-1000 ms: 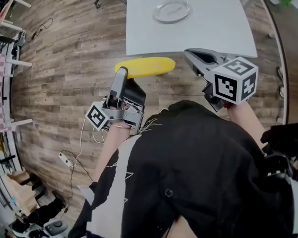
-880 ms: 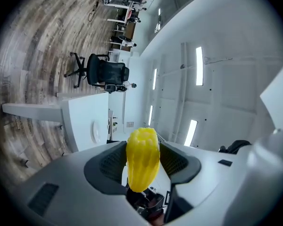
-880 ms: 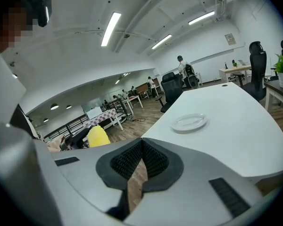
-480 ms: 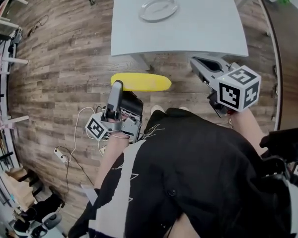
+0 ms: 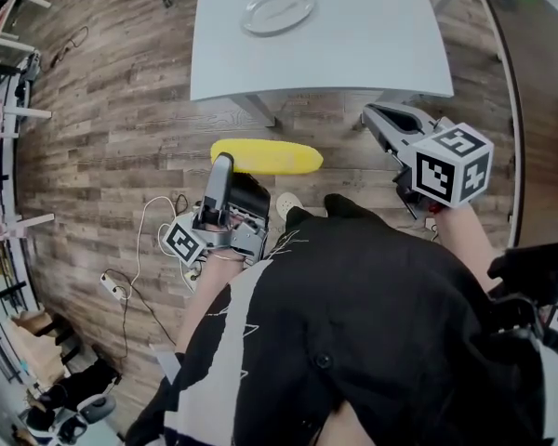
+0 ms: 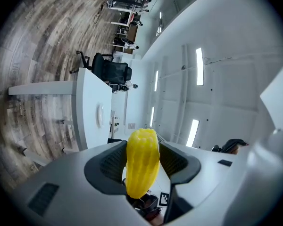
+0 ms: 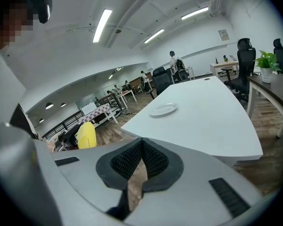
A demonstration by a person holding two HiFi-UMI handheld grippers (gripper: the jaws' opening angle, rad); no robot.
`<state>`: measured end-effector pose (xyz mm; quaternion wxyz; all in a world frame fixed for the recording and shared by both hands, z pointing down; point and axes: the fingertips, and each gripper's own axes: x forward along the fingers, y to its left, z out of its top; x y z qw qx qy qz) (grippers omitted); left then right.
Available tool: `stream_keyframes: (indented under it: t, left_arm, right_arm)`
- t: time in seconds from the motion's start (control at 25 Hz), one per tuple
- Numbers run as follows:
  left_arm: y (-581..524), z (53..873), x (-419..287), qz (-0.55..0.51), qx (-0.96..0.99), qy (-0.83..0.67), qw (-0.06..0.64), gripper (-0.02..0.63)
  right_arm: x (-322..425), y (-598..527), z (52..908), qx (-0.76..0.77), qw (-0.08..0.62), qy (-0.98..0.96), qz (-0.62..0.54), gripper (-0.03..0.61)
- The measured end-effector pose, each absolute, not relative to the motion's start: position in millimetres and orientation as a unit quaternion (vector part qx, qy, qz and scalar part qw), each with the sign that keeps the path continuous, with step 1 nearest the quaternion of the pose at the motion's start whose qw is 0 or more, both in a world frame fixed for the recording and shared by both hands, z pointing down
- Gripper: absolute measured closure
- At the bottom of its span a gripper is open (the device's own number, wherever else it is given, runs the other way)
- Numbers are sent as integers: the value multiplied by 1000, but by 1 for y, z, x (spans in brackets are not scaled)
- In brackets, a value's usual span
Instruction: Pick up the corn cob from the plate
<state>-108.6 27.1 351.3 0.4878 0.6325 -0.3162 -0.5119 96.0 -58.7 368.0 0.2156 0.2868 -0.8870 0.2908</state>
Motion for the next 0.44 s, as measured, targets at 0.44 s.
stream_keyframes:
  t: [0.44]
  left_arm:
    - [40,356,-69,-503,642,-316,484,394]
  right_arm:
    - [123,-45,380,271,202,-895,292,563]
